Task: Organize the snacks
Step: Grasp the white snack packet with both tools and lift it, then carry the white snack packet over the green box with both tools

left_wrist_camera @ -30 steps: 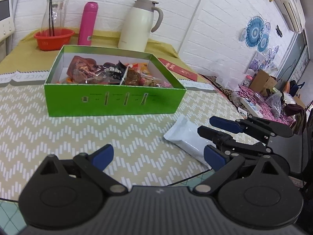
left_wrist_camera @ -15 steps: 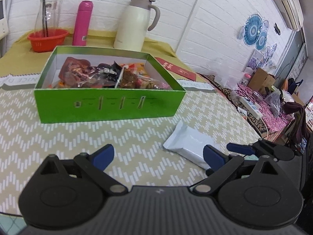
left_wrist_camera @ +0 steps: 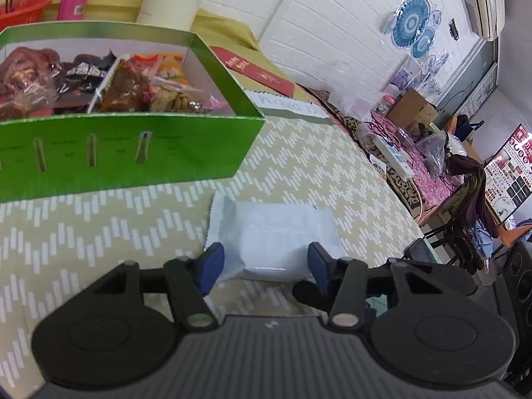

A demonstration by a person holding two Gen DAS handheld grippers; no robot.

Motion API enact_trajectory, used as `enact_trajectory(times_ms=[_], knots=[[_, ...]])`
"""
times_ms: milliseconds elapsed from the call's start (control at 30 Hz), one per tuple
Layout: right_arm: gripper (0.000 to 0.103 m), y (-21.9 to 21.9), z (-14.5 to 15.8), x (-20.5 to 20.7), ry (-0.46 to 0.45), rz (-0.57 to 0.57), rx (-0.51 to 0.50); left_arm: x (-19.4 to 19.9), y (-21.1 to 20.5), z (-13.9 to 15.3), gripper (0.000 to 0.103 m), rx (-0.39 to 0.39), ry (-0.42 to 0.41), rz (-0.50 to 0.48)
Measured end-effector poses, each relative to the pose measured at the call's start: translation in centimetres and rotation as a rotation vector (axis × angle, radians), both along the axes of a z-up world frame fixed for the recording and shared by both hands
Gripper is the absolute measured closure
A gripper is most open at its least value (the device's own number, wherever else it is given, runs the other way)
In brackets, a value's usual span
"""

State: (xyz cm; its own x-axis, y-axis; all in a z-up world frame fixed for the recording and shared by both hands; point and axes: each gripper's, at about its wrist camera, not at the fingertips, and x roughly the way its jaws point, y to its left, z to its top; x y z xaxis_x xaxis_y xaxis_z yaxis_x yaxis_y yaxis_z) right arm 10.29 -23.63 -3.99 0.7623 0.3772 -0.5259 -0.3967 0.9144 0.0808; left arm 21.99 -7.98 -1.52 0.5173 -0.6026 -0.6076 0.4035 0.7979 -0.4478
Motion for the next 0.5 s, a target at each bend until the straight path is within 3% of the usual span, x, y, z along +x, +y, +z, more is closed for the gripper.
enact_trajectory(times_ms=[167, 267, 300, 467, 500], knots=[[0.071, 1.5, 1.5, -0.6, -0.120, 0.043, -0.037, -0.5, 2.1, 1.5, 0.050, -0.114, 0.035, -0.005], [0.070, 3.1, 3.0, -0.7, -0.219, 0.085, -0.065, -1.7, 3.6, 3.0, 0.032, -0.091, -0.025, 0.040], [0.070, 3.8, 3.3, -0.4, -0.234, 0.093, -0.079, -1.9, 4.3, 3.4, 0.031, -0.089, -0.037, 0.064], [0.064, 6.3, 3.5, 2.9, -0.216, 0.112, -0.079, -2.8, 8.6, 5.1, 0.025, -0.085, -0.083, 0.199], [0.059, 6.8, 3.3, 3.4, -0.214, 0.115, -0.079, -2.9, 9.3, 5.3, 0.024, -0.086, -0.087, 0.216]])
